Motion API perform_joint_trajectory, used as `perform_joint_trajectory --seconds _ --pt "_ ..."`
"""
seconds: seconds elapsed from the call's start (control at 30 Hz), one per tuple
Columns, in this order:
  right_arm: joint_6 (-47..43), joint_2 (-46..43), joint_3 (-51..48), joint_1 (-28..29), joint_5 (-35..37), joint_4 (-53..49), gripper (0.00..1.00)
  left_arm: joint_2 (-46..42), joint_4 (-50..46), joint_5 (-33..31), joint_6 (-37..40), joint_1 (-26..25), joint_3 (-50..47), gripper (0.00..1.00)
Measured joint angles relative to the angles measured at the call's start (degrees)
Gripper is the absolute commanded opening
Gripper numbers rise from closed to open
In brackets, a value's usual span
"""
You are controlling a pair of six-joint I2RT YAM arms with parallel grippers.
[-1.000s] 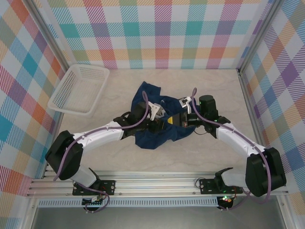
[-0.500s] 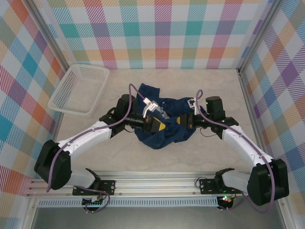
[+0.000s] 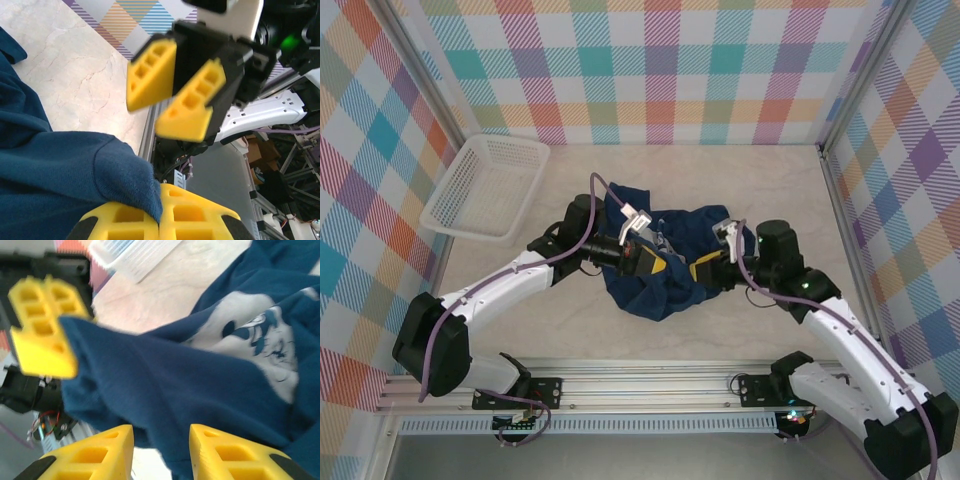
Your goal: Fold the inside-out t-shirt
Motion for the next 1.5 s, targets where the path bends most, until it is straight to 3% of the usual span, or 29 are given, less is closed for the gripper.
perform_joint_trajectory --seconds 0.1,0.23,0.37,0.5,0.7,0.77,0.9,0.97,1.2,1.37,1.43,1.5 --pt "-1.2 1.6 -1.0 4.7 1.7 1.0 0.41 0.0 -0.4 -0.4 0.0 0.0 0.1 0.00" --pt "-3.2 3.7 -1.7 10.3 10.2 2.1 0.51 0.2 -1.4 -0.8 0.0 0.0 0.3 0.00" --pt "-5.1 4.6 -1.9 10.8 18.5 3.1 0.60 0.2 -1.6 -0.9 0.1 0.0 0.4 0.00" --pt "-6.8 7.5 -1.9 10.8 23.1 3.8 0.61 0.2 -1.9 -0.9 0.2 0.0 0.4 0.00" --pt "-7.7 11.9 -1.9 11.5 24.1 7.2 0.60 0.2 -2.3 -0.9 0.2 0.0 0.4 0.00" --pt "-8.0 13.7 -1.9 11.5 24.0 8.8 0.54 0.2 -2.5 -0.9 0.2 0.0 0.4 0.00" --pt "-8.3 17.7 -1.4 11.5 22.0 11.4 0.15 0.2 -2.6 -1.6 0.3 0.0 0.4 0.00" --pt "-8.2 18.3 -1.0 11.3 20.0 11.5 0.08 0.1 -2.9 -2.8 0.4 0.3 0.4 0.00" --pt "-5.5 10.5 -0.8 4.4 4.7 7.8 0.01 -1.9 -5.2 -15.2 0.9 4.8 -0.5 0.00" --pt "-1.1 7.3 -1.2 1.8 -5.9 10.9 0.00 -1.2 -8.5 -23.9 1.6 4.6 0.0 0.01" --pt "1.0 7.6 -2.0 1.3 -8.7 12.9 0.00 -0.3 -9.5 -25.8 1.8 4.2 0.9 0.06" --pt "2.9 8.2 -2.9 0.9 -10.8 15.1 0.00 0.4 -10.6 -27.8 2.4 3.8 1.8 0.18"
